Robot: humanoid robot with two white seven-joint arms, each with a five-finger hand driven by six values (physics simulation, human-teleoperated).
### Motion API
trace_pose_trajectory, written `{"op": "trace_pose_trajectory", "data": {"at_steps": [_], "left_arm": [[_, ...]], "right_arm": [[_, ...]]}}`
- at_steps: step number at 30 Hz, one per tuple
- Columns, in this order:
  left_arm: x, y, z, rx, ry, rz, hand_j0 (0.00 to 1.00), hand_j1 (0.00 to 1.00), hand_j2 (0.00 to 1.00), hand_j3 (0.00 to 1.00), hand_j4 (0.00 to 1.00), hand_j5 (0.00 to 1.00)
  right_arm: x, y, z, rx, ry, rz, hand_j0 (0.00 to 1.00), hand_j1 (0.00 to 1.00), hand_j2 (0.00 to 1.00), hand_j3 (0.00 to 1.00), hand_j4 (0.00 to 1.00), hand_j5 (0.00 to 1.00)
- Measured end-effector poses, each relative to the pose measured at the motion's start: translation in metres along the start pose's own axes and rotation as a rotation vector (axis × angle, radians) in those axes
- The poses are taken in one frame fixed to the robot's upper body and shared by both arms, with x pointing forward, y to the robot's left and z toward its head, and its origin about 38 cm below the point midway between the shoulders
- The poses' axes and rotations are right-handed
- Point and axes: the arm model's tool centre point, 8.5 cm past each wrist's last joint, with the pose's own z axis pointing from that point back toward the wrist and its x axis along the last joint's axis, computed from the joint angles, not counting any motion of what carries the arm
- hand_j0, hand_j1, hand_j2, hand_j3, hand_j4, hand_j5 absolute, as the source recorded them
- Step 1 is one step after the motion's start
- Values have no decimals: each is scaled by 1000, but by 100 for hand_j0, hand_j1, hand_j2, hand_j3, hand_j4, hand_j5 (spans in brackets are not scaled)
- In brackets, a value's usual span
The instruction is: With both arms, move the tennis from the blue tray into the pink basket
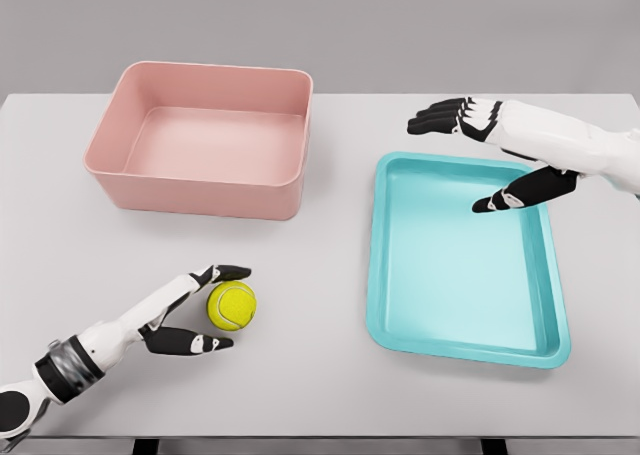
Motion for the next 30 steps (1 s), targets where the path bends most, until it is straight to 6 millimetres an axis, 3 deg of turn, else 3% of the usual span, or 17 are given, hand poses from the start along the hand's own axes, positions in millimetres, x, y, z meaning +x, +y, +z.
{"op": "trace_pose_trajectory", "data": {"at_steps": [4, 8, 17, 30], "left_arm": [[1, 0, 0, -1, -3, 0, 57, 57, 57, 57, 57, 57], [2, 1, -1, 0, -9, -4, 52, 52, 52, 52, 52, 52], [25, 23, -18, 20, -92, -55, 52, 52, 52, 52, 52, 52], [42, 34, -23, 26, -201, -92, 49, 49, 49, 49, 49, 49]], "right_arm": [[0, 0, 0, 0, 0, -1, 100, 100, 100, 100, 100, 100], [0, 0, 0, 0, 0, -1, 100, 100, 100, 100, 100, 100], [0, -1, 0, -1, 1, 0, 100, 100, 100, 100, 100, 100], [0, -2, 0, -2, 6, -1, 100, 100, 100, 100, 100, 100]]}}
